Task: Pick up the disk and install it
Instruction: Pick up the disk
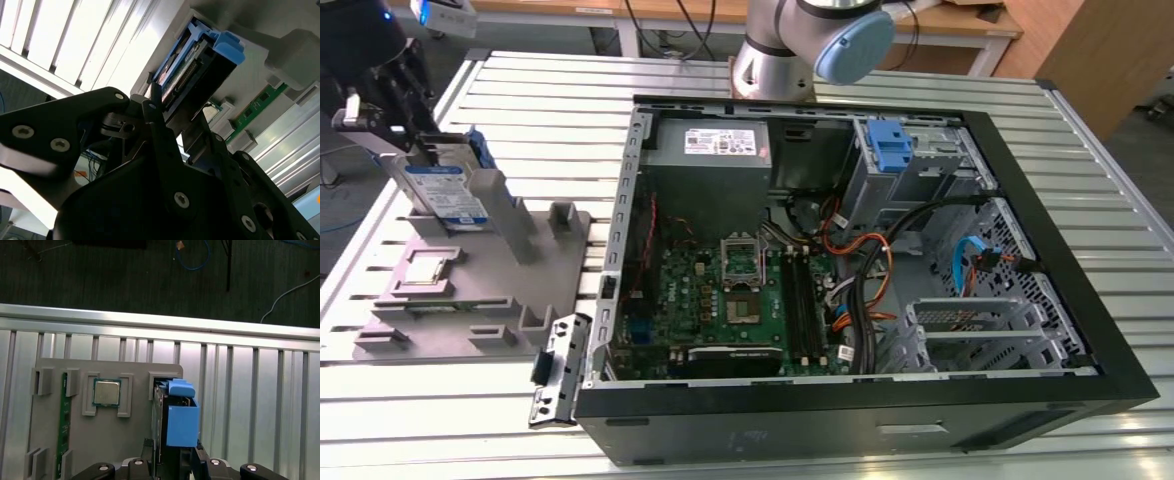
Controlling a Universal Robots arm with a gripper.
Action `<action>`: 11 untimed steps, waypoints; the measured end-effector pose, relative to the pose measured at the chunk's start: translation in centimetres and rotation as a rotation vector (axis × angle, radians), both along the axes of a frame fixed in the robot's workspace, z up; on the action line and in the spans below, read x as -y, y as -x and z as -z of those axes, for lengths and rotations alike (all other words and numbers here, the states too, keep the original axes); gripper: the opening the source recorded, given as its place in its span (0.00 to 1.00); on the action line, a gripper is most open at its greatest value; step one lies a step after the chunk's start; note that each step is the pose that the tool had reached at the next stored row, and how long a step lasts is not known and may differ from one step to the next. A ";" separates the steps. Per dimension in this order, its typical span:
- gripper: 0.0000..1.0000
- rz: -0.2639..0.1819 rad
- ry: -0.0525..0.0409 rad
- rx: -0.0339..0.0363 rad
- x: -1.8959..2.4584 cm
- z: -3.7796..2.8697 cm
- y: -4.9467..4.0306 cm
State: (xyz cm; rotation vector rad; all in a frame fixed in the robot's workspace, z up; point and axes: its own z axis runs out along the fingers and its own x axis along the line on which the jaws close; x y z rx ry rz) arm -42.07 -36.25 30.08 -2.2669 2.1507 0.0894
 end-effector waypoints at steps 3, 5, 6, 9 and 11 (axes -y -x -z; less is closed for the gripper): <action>0.42 0.000 0.0000 -0.0002 0.00 0.00 -0.11; 0.42 0.000 0.0000 -0.0002 0.00 0.00 -0.11; 0.42 0.000 -0.0001 -0.0001 0.00 0.01 -0.13; 0.42 0.000 -0.0001 -0.0001 0.00 0.00 -0.15; 0.42 0.000 0.0000 -0.0002 0.00 0.00 -0.16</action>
